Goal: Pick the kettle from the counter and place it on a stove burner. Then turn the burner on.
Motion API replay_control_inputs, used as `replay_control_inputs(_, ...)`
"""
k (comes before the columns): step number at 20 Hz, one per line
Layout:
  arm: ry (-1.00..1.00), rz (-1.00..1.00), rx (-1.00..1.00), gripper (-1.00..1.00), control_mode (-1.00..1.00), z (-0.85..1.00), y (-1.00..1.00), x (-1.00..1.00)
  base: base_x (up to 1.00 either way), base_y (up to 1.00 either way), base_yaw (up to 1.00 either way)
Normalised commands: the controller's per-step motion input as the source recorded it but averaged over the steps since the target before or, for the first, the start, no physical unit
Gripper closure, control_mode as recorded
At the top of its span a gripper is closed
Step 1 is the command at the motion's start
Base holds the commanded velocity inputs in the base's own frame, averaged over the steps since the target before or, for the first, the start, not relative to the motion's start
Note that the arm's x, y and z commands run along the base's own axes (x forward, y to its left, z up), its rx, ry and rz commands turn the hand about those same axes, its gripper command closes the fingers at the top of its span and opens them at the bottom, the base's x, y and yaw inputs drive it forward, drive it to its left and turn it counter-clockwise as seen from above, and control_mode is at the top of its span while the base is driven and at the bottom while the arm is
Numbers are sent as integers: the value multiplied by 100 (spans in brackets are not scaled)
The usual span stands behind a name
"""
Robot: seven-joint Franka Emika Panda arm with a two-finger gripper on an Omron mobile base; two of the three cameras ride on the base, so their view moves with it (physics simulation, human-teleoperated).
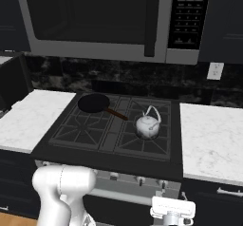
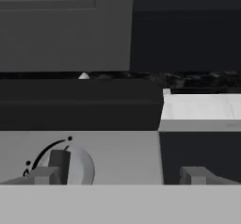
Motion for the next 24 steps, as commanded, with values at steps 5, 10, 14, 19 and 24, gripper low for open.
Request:
replay_control_inputs(5,0,0,0,-100,-100,0,-40,-31,0,0,0)
replay_control_inputs(10,0,0,0,-100,-100,4,-11,-7,0,0,0)
replay_control_inputs(14,0,0,0,-100,-100,8,0,0,0,0,0)
replay_control_inputs(19,0,0,0,-100,-100,11,0,5,0,0,0)
replay_control_inputs(24,0,0,0,-100,-100,11,6,0,0,0,0)
